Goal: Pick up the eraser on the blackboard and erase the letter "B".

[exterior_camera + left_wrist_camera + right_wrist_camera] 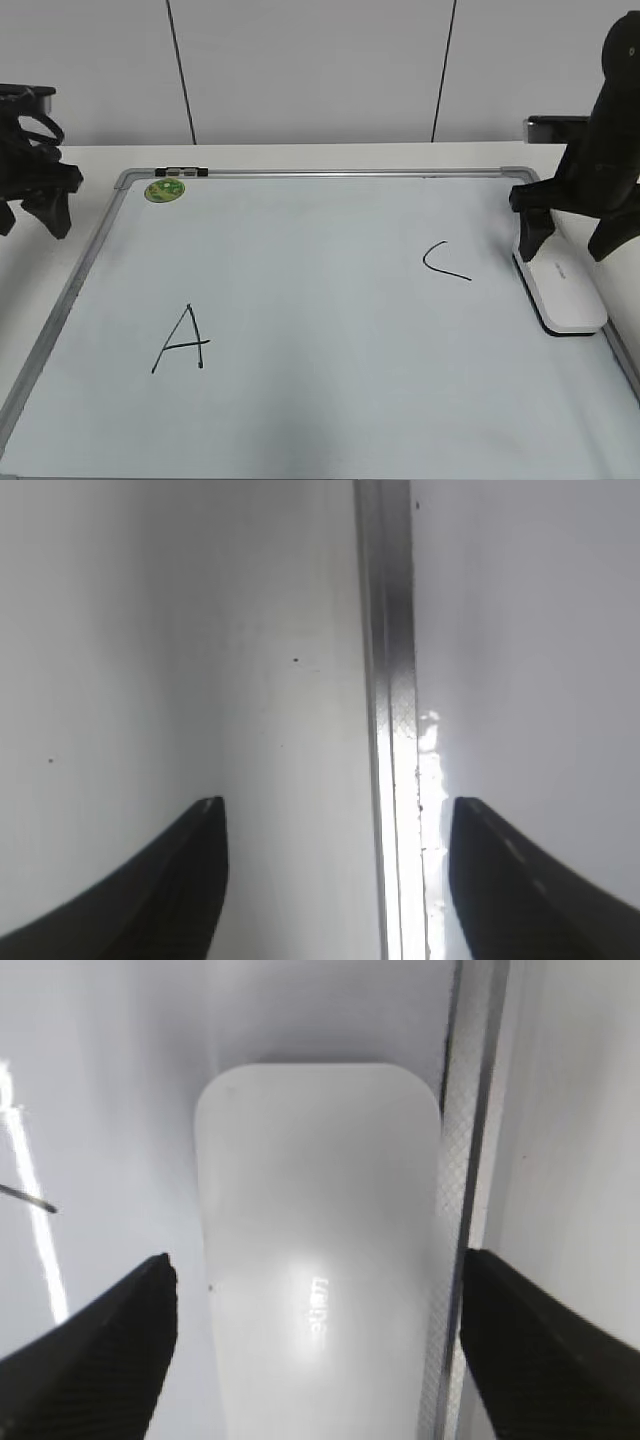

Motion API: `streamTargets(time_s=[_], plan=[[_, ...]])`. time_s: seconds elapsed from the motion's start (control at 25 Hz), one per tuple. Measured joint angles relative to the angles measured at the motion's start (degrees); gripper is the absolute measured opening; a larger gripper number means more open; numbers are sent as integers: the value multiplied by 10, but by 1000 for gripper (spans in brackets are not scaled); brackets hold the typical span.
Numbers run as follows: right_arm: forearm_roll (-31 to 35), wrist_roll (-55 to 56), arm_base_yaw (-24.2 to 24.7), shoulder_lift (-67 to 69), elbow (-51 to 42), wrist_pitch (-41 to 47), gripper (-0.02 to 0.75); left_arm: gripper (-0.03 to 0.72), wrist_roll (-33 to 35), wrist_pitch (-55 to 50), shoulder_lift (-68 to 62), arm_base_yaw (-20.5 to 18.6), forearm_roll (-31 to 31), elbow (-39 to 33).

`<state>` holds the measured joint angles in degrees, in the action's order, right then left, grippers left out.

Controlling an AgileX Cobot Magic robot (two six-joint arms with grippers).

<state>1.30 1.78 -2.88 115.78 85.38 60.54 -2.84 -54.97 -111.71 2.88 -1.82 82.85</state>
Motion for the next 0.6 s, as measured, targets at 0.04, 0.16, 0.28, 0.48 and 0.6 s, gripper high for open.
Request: streamTargets(time_s=[0.04,0.16,0.28,0.48,0.6], plan=[[-1,3,0,-8,0,4,662,509,-2,-3,10,0,-3,0],[-7,15,0,-35,0,21,662,513,-4,-17,42,0,-9,0],[-8,23,0,-60,0,46,649,514,-5,-24,77,0,-13,0],[-7,31,-2,-102,0,80,601,514,-11,-31,158,0,-14,-19],[-4,39,-13,-139,-3,79,594,514,-15,-18,230,0,-14,-83]])
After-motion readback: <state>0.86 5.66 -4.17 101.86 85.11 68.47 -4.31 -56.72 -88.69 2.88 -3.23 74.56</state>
